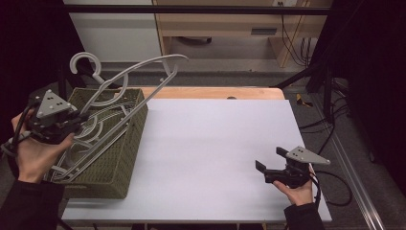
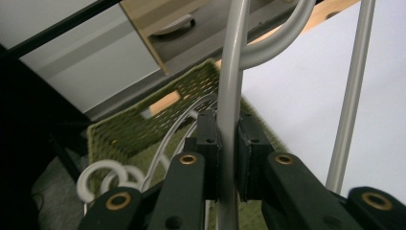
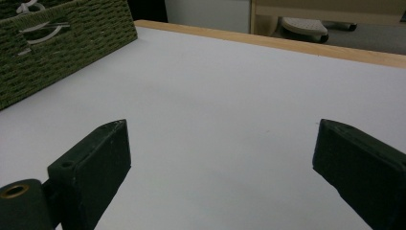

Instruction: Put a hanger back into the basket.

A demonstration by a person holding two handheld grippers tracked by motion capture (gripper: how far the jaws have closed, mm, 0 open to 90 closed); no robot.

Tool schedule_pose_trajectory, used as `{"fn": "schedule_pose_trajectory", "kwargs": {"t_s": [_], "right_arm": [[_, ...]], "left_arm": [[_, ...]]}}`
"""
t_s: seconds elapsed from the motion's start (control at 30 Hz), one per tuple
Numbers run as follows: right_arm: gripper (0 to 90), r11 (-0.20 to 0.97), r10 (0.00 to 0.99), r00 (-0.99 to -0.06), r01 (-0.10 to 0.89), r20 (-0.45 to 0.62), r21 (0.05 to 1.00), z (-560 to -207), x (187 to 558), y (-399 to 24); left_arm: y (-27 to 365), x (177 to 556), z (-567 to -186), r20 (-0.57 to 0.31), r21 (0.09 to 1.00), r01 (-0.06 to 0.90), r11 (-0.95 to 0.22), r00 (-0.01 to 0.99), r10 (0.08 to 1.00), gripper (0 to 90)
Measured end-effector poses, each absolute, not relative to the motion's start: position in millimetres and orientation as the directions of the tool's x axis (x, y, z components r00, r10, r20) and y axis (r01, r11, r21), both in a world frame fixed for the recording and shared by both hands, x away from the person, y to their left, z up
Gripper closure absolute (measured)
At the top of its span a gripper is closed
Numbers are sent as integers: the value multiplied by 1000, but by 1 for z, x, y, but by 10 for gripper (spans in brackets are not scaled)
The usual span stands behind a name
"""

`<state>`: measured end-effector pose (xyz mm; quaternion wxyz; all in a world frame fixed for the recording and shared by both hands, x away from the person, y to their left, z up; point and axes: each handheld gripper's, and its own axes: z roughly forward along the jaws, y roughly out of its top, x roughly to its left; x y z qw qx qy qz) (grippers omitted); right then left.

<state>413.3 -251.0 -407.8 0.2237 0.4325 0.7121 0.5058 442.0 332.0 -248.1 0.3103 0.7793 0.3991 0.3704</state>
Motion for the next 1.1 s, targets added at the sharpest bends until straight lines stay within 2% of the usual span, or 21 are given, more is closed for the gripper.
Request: {"fn": "schedule_pose_trajectory", "kwargs": {"t_s": [0.3, 1.1], "right_arm": [[58, 141, 840, -535, 384, 95, 912, -409, 414, -251], [51, 151, 835, -543, 387, 92, 910, -410, 414, -249]], "left_arm": [[375, 450, -274, 368, 727, 463, -507, 360, 857, 817], [430, 461, -323, 410, 632, 599, -491, 279, 869, 816]]}}
